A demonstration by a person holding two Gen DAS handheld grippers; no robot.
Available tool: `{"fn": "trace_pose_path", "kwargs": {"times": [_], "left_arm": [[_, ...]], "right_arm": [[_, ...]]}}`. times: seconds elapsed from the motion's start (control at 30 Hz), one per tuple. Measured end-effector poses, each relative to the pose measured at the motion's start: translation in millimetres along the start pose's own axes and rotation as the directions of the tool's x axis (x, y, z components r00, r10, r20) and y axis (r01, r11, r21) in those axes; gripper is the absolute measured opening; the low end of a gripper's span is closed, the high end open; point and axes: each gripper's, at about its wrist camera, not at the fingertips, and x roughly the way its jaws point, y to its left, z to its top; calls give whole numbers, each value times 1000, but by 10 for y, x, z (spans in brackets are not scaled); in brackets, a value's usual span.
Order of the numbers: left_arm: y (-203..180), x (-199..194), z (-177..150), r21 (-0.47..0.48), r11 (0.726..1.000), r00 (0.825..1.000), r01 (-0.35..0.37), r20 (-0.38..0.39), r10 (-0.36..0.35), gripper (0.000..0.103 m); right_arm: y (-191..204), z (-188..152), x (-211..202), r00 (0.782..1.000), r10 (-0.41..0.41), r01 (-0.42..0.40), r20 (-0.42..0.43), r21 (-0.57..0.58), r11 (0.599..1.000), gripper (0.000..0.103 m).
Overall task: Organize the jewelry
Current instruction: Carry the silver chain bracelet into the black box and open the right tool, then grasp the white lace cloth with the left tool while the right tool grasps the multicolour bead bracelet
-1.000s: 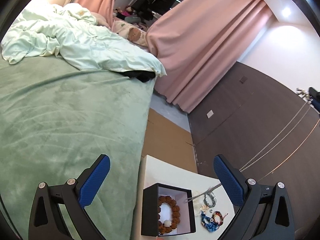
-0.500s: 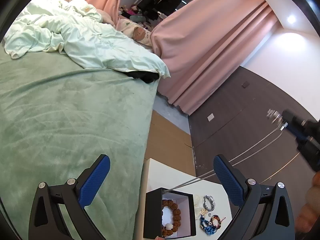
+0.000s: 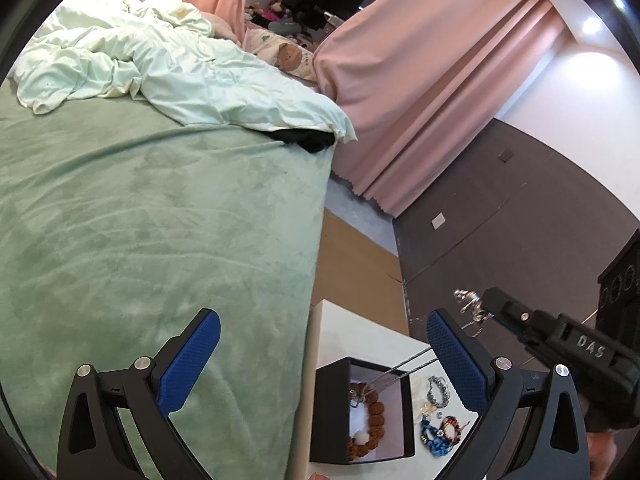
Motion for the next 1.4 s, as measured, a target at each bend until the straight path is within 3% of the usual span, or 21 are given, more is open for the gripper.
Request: {"fn": "trace_pose_path", "kwargs": {"times": [0.2, 0.43, 0.47, 0.53, 0.57, 0.6, 0.73, 1.0, 1.13, 1.3, 1.4], "left_arm": [[27, -34, -20, -2, 1000, 1000, -1, -1, 1, 103], [4, -67, -15, 6, 1000, 1000, 13, 3, -13, 103], [-17, -69, -30, 9, 1000, 1000, 15, 3, -15, 103], [-67, -49, -58, 13, 1000, 1000, 27, -1, -27, 103], [-101, -39, -78, 16, 999, 999, 34, -4, -34, 103], [-138, -27, -88, 19, 999, 999, 41, -5, -41, 103], [-356, 32, -198, 36, 996, 997, 80, -2, -80, 103], [-830, 275, -510, 132, 986, 993, 104, -61, -96, 103], [-1112, 397, -677, 234, 968, 992, 87, -108, -63, 103], [-1452, 571, -799, 402, 911, 986, 90, -162, -25, 95], [-1637, 738, -843, 463, 881, 977, 96, -213, 5, 93]], "right_arm": [[86, 57, -138, 997, 56, -56, 56, 3, 998, 8], [98, 73, -342, 997, 28, -28, 77, 2, 1000, 8], [66, 61, -373, 997, 18, -19, 77, 6, 1000, 11], [-24, 31, -443, 997, -11, 10, 78, 19, 1000, 29], [-86, 6, -494, 996, -25, 22, 84, 28, 999, 48], [-183, -45, -577, 994, -43, 39, 99, 40, 998, 59], [-521, -194, -775, 989, -112, 104, 100, 81, 991, 60], [-1247, -488, -1057, 982, -176, 159, 74, 188, 969, 61], [-1617, -673, -1096, 984, -161, 137, 76, 251, 958, 63], [-2071, -841, -1024, 989, -148, 141, -4, 343, 929, 63], [-2309, -963, -877, 977, -181, 210, -111, 377, 902, 63]]}}
